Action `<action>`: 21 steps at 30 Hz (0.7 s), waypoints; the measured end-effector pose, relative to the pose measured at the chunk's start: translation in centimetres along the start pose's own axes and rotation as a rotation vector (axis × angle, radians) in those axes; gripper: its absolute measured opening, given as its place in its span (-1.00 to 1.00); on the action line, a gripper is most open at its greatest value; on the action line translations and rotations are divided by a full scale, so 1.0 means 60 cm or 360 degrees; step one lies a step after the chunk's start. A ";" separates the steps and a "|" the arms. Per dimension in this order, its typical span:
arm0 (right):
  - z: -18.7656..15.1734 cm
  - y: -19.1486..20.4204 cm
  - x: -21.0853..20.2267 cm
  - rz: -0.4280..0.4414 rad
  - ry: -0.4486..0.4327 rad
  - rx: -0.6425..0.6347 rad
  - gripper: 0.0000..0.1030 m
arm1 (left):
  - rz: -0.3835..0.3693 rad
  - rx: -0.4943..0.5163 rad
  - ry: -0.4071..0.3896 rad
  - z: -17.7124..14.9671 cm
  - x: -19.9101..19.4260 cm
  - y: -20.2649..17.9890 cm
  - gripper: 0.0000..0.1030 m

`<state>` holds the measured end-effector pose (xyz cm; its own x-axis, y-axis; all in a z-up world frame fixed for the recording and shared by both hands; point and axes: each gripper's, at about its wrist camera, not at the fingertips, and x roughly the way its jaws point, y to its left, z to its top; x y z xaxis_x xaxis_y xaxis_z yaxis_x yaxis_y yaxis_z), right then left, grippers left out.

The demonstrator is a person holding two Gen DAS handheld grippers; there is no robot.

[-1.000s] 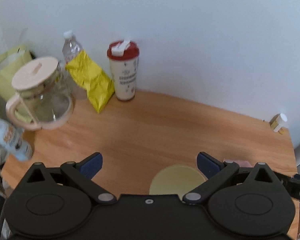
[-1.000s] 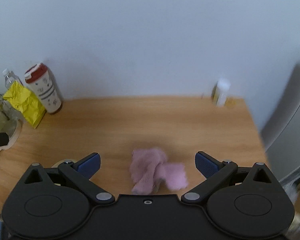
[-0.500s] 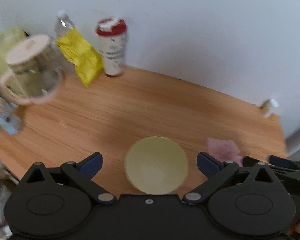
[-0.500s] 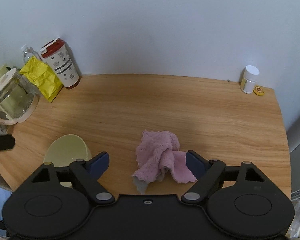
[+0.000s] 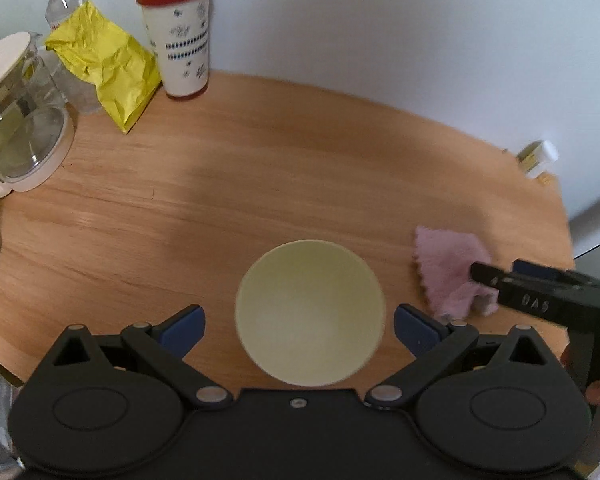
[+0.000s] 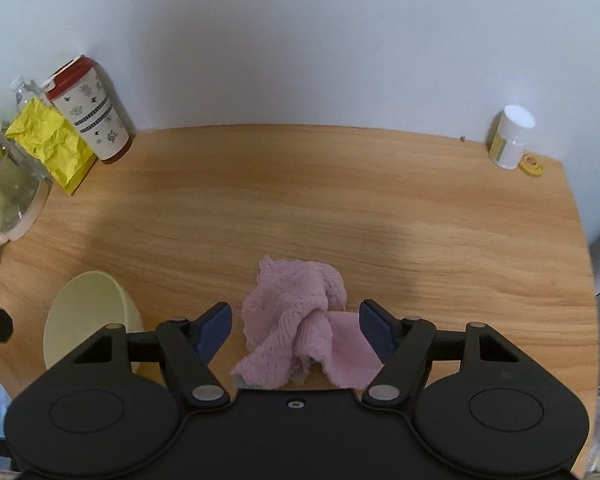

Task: Clean bowl
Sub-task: 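Grasp the pink cloth with the right tool while the left tool grasps the bowl rim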

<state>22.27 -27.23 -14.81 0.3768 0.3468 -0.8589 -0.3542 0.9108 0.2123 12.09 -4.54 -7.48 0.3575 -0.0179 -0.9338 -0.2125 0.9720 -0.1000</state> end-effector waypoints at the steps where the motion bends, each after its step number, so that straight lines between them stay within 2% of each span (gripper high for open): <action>1: -0.001 -0.002 0.008 -0.0015 0.0012 0.0005 0.46 | 0.0037 0.0025 0.0001 -0.002 0.013 0.006 0.99; 3: -0.001 -0.005 0.023 -0.0016 0.0032 0.0016 0.46 | 0.0041 0.0039 0.0032 -0.005 0.033 0.019 0.99; 7: -0.002 -0.001 0.052 -0.0010 0.0068 -0.0025 0.44 | -0.0133 0.0012 0.0146 -0.010 0.078 0.047 0.97; 9: -0.006 -0.002 0.058 0.0009 0.0086 -0.0054 0.30 | -0.0164 0.0011 0.0163 -0.010 0.088 0.053 0.95; 13: -0.012 0.001 0.067 -0.0035 0.0094 -0.0114 0.27 | -0.0281 0.0007 0.0228 -0.006 0.118 0.068 0.62; 17: -0.013 -0.011 0.073 0.0016 0.0119 -0.0072 0.27 | -0.0283 0.0054 0.0252 -0.006 0.139 0.073 0.40; 18: -0.012 -0.012 0.076 0.0020 0.0119 -0.0066 0.27 | -0.0315 0.0056 0.0274 -0.005 0.146 0.076 0.35; 20: -0.012 -0.015 0.078 0.0028 0.0117 -0.0066 0.24 | -0.0348 0.0031 0.0301 -0.005 0.158 0.082 -0.02; 21: -0.013 -0.017 0.079 0.0031 0.0116 -0.0069 0.21 | -0.0354 0.0030 0.0304 -0.005 0.159 0.082 -0.02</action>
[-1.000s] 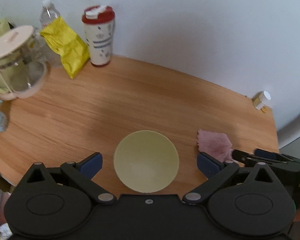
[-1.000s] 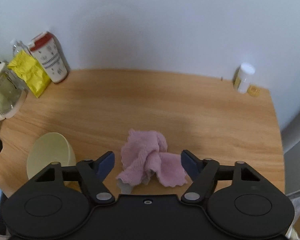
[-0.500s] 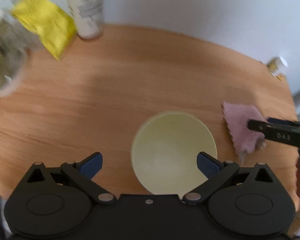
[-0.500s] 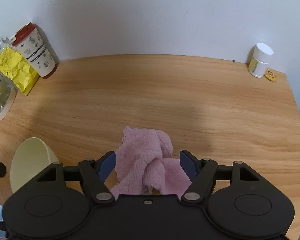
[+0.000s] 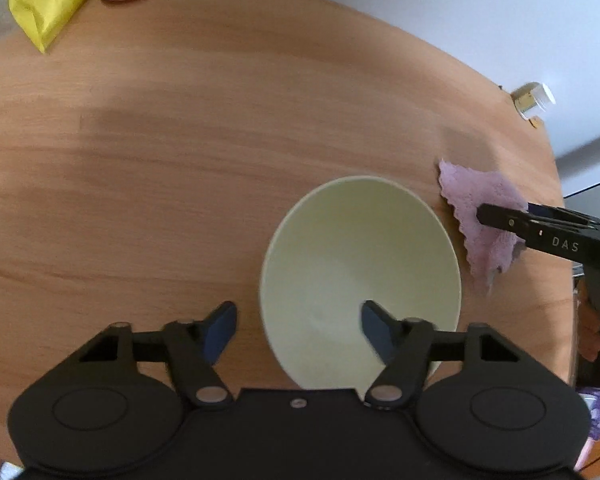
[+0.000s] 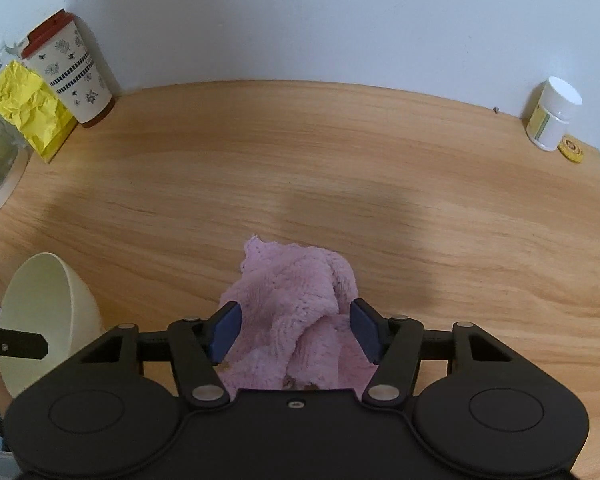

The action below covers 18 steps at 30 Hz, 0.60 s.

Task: Clean bowl
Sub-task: 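Grasp the pink cloth with the right tool while the left tool grasps the bowl rim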

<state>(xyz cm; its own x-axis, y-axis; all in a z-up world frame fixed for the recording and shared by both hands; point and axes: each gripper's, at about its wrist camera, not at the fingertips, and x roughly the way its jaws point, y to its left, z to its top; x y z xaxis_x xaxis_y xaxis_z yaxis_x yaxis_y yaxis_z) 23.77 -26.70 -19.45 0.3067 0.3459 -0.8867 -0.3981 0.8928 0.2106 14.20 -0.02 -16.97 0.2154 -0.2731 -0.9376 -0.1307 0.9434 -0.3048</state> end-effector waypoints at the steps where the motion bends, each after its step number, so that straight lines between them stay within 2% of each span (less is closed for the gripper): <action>1: 0.000 -0.002 0.001 0.0003 -0.0002 0.0003 0.21 | -0.0024 0.0007 0.0005 0.001 0.002 0.001 -0.05; 6: 0.007 -0.010 0.010 0.0037 0.0008 0.0078 0.21 | -0.0074 -0.0038 -0.0005 0.007 0.002 0.012 -0.07; 10: 0.010 -0.009 0.014 0.0067 0.0016 0.0084 0.18 | -0.0094 -0.0051 0.0031 0.014 0.010 0.020 -0.16; 18: 0.010 -0.011 0.021 0.0047 0.0015 0.0104 0.18 | -0.0072 -0.0052 0.0051 0.021 0.014 0.024 -0.15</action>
<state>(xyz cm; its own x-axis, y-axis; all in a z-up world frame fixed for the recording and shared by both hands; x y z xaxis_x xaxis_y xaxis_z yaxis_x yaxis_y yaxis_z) 24.95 -26.67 -20.43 0.2874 0.3698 -0.8835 -0.3493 0.8994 0.2628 15.40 1.36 -18.00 0.1910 -0.3216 -0.9274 -0.1533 0.9234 -0.3518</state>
